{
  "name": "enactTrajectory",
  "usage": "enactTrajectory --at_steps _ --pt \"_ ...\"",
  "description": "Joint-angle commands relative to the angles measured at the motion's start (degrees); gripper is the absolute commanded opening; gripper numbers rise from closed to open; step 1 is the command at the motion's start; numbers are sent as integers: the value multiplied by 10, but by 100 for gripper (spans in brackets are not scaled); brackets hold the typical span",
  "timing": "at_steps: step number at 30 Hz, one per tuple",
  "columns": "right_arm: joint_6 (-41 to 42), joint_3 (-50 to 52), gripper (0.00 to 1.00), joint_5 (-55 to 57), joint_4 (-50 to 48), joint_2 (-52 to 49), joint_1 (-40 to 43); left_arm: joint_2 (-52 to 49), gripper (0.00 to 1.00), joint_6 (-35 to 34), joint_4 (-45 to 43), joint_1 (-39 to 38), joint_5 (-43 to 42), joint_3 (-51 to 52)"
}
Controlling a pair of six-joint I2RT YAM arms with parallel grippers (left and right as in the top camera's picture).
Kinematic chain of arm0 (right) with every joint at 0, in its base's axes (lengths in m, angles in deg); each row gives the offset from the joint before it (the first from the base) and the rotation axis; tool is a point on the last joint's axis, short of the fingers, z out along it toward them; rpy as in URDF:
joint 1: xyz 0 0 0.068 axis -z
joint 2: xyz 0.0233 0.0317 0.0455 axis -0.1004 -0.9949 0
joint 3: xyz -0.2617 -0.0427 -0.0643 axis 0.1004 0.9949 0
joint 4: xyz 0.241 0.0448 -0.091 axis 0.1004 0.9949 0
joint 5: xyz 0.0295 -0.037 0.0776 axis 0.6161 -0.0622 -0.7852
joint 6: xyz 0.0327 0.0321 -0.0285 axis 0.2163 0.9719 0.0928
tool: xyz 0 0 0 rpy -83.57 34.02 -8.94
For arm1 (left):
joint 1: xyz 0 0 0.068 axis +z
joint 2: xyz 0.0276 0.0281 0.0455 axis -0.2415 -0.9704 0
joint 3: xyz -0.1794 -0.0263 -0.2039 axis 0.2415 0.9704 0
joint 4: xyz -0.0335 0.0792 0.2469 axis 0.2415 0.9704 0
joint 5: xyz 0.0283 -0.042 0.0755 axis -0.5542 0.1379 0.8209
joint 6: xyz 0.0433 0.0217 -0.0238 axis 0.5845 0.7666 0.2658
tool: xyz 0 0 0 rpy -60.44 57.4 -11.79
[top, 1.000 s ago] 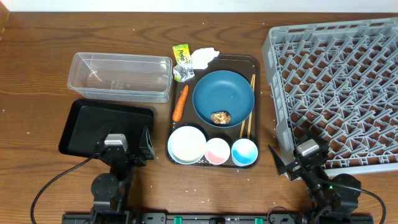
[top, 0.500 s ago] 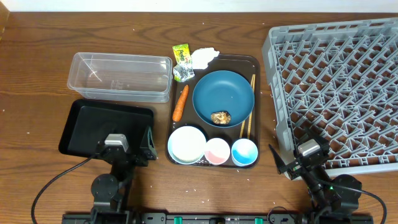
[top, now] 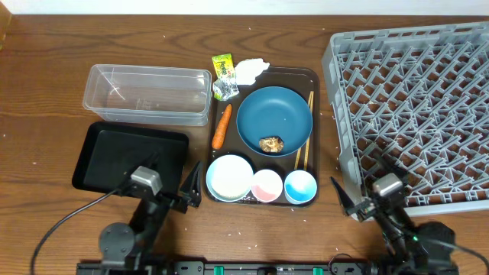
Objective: Sort waste into correct bins and load items into the dishwasher rack
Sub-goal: 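Reach the left gripper to the pink cup and grasp it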
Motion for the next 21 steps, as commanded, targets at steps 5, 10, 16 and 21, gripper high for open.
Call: enactTrajectory --at_steps 5,10,16,21 --pt "64 -147 99 -8 85 -112 -4 -169 98 -1 153 2 -39 -197" --pt "68 -255 99 -38 158 -261 -4 -317 98 -2 267 -6 -97 -335" --pt "68 -394 99 -99 245 -420 -4 -450 98 12 398 -45 -73 -468" --pt "84 -427 99 -217 254 -492 -3 -500 98 -74 362 -47 -184 -471"
